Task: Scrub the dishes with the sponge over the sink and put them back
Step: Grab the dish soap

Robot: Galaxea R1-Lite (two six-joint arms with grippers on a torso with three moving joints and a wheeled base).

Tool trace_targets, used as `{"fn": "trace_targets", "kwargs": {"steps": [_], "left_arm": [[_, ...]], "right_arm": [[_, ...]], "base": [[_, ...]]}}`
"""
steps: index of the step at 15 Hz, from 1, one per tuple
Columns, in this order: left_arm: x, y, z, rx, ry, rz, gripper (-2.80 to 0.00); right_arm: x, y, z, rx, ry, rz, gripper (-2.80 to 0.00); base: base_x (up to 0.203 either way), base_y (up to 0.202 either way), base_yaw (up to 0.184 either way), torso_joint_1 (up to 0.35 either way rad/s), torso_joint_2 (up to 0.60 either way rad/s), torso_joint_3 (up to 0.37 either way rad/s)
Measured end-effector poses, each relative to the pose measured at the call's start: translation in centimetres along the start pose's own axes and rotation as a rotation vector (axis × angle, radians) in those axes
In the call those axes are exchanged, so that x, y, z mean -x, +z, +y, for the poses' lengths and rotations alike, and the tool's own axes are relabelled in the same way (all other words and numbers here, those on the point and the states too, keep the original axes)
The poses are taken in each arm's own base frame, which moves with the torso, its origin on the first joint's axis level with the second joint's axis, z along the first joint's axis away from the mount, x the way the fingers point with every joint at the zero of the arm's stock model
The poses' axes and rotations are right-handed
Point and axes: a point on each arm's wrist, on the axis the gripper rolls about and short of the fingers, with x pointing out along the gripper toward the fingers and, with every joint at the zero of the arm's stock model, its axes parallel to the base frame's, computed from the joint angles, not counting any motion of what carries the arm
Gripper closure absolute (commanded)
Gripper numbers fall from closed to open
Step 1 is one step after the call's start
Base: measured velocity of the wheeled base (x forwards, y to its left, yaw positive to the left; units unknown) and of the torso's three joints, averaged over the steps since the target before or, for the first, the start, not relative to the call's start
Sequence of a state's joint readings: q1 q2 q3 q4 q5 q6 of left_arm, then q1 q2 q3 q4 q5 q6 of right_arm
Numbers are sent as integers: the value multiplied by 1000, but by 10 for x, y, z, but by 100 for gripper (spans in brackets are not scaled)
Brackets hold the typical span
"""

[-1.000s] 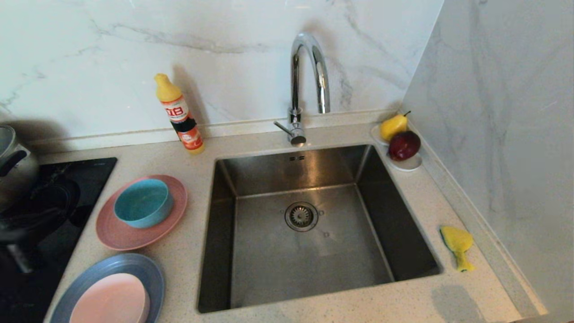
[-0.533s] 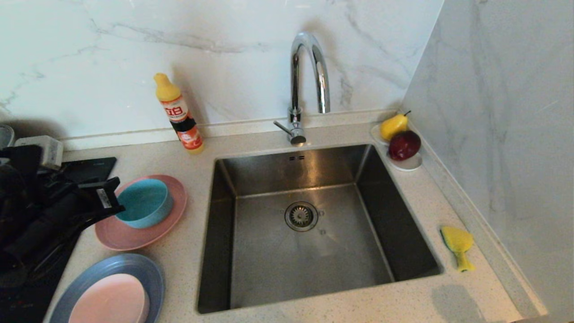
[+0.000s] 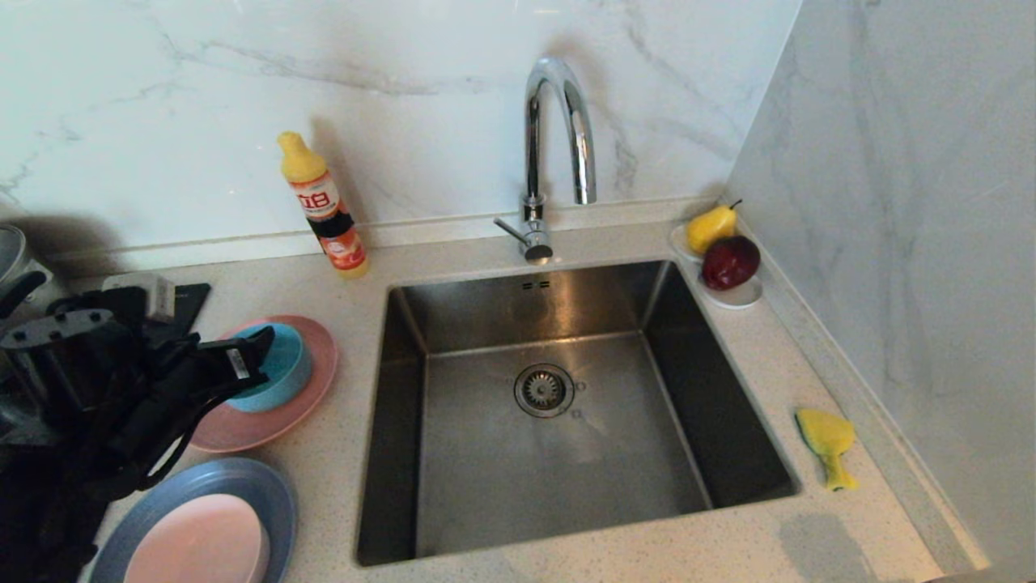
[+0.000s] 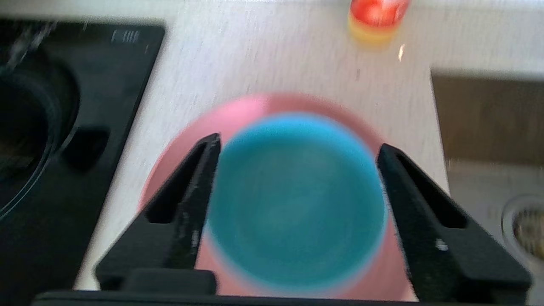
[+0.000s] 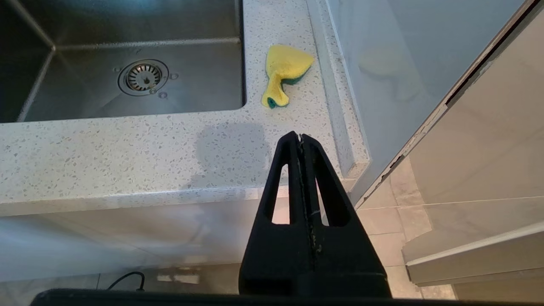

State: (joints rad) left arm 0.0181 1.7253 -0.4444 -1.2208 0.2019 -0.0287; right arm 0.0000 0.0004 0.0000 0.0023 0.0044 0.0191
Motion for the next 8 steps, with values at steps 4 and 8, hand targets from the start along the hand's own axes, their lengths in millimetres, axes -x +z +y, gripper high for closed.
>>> {"fn": "trace_targets", "kwargs": {"steps": [4,8], "left_arm": [[-30,-10,-10,11,-19,-120,-280],[-53,-17,-20,13,-41,-131,-280]], "right_arm": [[0,0,0,0,0,0,0],[0,0,0,0,0,0,0]], "base": [[0,0,0,0,0,0],[0,0,0,0,0,0]]}}
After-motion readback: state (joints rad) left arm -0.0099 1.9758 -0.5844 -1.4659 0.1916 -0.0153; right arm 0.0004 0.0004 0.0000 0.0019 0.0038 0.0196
